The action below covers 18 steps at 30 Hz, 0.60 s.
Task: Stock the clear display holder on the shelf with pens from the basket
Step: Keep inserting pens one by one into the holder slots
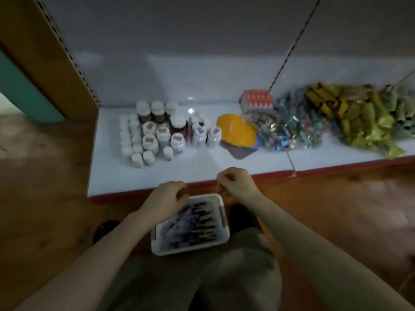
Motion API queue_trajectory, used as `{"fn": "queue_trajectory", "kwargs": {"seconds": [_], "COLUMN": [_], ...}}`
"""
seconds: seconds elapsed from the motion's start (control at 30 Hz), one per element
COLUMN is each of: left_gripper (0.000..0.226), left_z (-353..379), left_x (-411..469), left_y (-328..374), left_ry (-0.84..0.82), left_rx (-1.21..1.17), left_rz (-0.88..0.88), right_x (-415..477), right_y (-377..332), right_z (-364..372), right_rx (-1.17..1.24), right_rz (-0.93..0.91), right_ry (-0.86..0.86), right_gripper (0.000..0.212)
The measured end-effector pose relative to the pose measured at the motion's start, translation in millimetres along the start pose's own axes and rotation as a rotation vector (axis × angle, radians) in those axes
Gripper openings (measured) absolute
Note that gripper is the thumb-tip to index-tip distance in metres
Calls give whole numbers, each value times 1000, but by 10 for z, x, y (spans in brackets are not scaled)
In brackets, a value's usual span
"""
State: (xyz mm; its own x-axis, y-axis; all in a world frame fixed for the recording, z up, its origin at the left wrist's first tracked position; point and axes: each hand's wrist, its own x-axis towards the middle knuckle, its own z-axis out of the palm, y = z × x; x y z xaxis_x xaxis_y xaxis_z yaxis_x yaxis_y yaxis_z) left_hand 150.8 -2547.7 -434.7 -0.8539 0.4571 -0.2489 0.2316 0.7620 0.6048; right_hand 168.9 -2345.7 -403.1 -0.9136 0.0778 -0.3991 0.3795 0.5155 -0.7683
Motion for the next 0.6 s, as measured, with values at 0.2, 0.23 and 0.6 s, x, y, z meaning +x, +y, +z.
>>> {"fn": "queue_trajectory", "kwargs": {"seconds": [0.2,0.23,0.6], "left_gripper": [30,30,60], "left_z": [1150,1285,1966], "left_x": [55,102,452], "left_y": [-833,-921,-1504], "left_ry": [-317,-325,-326], "left_rx": [169,213,394], "left_rz": [-99,-100,-87], "right_x": [261,312,597], "right_y": [1150,1283,1898], "right_z": [917,1036,1594], "right_rx": [-196,-258,-795], "right_rz": [342,348,214], "right_ry": [-191,-232,-599], "right_gripper": [22,21,30]}}
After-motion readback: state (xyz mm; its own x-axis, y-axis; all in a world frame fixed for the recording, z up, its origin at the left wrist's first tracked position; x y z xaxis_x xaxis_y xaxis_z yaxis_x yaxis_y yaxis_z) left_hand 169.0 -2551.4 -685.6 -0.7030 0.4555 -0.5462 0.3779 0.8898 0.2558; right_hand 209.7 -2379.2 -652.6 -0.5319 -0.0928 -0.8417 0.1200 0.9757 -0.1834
